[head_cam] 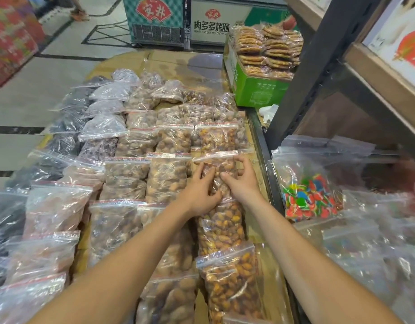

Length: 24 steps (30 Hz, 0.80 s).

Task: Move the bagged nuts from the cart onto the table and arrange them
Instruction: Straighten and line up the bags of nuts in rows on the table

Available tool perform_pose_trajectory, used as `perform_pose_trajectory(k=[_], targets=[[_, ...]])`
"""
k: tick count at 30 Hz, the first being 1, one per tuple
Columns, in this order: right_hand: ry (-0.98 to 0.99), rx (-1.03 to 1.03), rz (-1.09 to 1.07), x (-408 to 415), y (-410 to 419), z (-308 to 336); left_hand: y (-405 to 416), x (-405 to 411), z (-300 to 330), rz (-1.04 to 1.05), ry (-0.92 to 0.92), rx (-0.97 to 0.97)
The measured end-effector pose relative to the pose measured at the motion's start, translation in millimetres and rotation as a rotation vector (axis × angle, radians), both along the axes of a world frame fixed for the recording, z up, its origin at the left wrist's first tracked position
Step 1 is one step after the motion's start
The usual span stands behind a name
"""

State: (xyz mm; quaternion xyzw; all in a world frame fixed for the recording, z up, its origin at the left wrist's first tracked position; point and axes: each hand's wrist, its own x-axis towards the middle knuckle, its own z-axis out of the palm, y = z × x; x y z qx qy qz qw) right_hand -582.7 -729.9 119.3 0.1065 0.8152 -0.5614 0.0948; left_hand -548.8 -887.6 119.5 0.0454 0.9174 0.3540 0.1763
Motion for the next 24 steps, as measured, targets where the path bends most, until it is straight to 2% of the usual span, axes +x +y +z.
perform_pose_trajectory(k=[3,7,10,16,20,24], targets=[[-0.151,-0.137,-0.024,-9.1,-2.0,8.2,-2.6,-4.2,-2.2,0.023,-0.011,0.024],[-0.271,-0.076,-0.091,-20.1,-8.5,18.2,0.2,-7.2,-0.3,0.007,-0.018,0.046],[-0.315,-0.146,-0.18,-20.0,-8.8,15.7,1.9,-0.3,-1.9,0.02,0.02,0.018],[-0.228,-0.058,-0.129,-14.3,-4.9,3.6,1.4,4.7,5.6,0.018,-0.041,-0.038],[-0.232,-0.154,-0.165,-11.8,0.1,2.0,5.3,8.9,13.7,0.004,-0.053,-0.101],[-0.087,-0.019,-0.153,-7.2,-4.3,-1.4,3.5,9.8,13.3,-0.018,-0.069,-0.093]])
